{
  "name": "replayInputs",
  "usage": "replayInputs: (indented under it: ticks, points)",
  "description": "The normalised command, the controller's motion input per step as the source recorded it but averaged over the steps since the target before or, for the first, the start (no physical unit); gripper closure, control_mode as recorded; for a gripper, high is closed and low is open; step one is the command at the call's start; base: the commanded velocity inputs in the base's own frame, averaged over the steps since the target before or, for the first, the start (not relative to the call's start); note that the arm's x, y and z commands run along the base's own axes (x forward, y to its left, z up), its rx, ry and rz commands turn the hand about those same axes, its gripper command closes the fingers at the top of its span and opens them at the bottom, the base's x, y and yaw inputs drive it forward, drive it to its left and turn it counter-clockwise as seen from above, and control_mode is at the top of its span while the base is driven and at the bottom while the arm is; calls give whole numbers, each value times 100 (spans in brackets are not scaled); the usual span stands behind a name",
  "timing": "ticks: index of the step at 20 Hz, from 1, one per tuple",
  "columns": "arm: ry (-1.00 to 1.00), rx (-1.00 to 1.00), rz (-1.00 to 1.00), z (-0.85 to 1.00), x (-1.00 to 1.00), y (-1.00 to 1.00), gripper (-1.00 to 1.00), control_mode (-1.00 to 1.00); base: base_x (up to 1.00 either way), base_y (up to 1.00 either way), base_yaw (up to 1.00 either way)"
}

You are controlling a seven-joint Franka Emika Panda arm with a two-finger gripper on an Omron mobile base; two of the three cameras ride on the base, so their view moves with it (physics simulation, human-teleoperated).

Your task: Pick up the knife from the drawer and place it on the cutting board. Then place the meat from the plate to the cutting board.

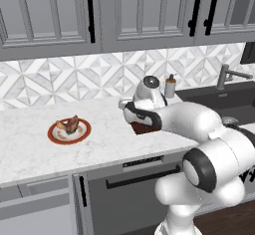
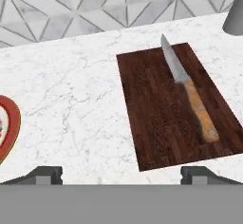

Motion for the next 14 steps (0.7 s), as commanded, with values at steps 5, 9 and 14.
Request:
replayInputs:
  ticks: [5, 9, 14]
  points:
    - [-13, 28, -23, 1, -47, 83, -100, -100, 0, 0, 0]
    - [-4, 36, -9, 15, -11, 62, -100, -100, 0, 0, 0]
    - [14, 42, 9, 37, 5, 9, -100, -100, 0, 0, 0]
